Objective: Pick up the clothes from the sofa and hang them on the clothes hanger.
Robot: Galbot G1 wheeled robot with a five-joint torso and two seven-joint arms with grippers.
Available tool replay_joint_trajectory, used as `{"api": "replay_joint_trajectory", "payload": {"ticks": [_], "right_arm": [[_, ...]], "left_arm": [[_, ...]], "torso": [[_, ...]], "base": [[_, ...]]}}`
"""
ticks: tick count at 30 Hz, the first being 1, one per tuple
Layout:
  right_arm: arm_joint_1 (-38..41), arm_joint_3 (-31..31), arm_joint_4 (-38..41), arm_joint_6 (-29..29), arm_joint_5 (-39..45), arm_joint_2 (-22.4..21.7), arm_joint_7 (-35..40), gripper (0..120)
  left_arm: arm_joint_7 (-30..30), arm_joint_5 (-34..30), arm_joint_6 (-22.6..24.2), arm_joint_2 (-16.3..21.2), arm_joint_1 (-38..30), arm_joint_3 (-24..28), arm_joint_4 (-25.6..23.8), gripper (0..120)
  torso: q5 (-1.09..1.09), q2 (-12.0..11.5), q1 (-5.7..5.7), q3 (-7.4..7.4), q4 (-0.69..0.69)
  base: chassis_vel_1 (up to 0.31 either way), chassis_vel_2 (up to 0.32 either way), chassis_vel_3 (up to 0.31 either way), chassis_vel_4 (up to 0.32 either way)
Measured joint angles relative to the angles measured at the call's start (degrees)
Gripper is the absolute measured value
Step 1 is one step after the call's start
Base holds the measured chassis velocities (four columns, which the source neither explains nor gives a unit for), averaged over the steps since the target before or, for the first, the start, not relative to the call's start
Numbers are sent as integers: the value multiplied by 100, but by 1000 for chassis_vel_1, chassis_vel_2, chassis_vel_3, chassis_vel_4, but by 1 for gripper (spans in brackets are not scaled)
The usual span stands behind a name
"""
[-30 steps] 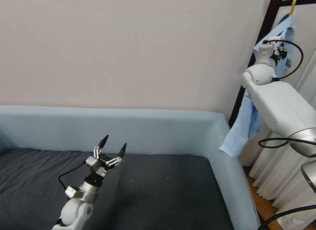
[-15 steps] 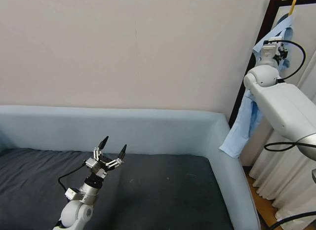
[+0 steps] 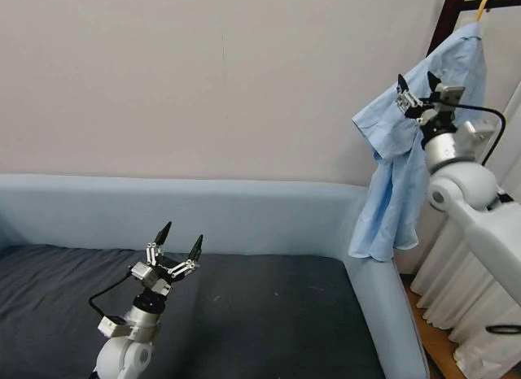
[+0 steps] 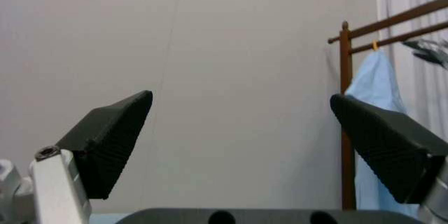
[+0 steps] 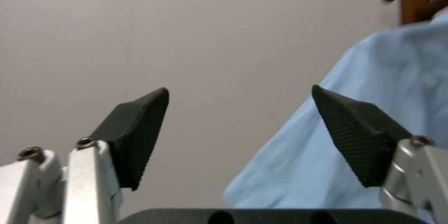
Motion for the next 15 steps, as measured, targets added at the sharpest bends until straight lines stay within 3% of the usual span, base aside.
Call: {"api": "replay_joint_trajectory", "payload": {"ticks": [2,5,6,8,10,13,15], "right_arm": [[-325,123,215,57,52,-19,-64,86],[-1815,678,940,306,-255,254,-290,98],[-1815,678,940,306,-255,254,-290,98],[-2719,974,1075,384,-772,580,-658,100],[-3262,1245,1122,374,-1278,858,-831,100],[-3743,1599,1186,215,-1843,1230,-785,100],[-3770,1620,1190,205,-1876,1250,-772,100]], "left_arm": [[-181,20,68,-57,86,-22,-159,100],[-987,258,666,-424,630,-217,-999,100],[-987,258,666,-424,630,-217,-999,100],[-1030,572,1010,-687,920,-368,-1279,100],[-1018,908,1212,-904,1095,-414,-1419,100],[-1227,1279,1459,-1121,1308,-376,-1609,100],[-1267,1329,1480,-1144,1334,-364,-1629,100]], "torso": [[3,0,0,0,-1],[-1,1,-1,-1,1],[-1,1,-1,-1,1],[1,0,-1,0,5],[-2,0,0,0,-1],[0,0,0,0,-1],[0,0,0,0,-1]], "base": [[0,0,0,0],[0,0,0,0],[0,0,0,0],[0,0,0,0],[0,0,0,0],[0,0,0,0],[0,0,0,0]]}}
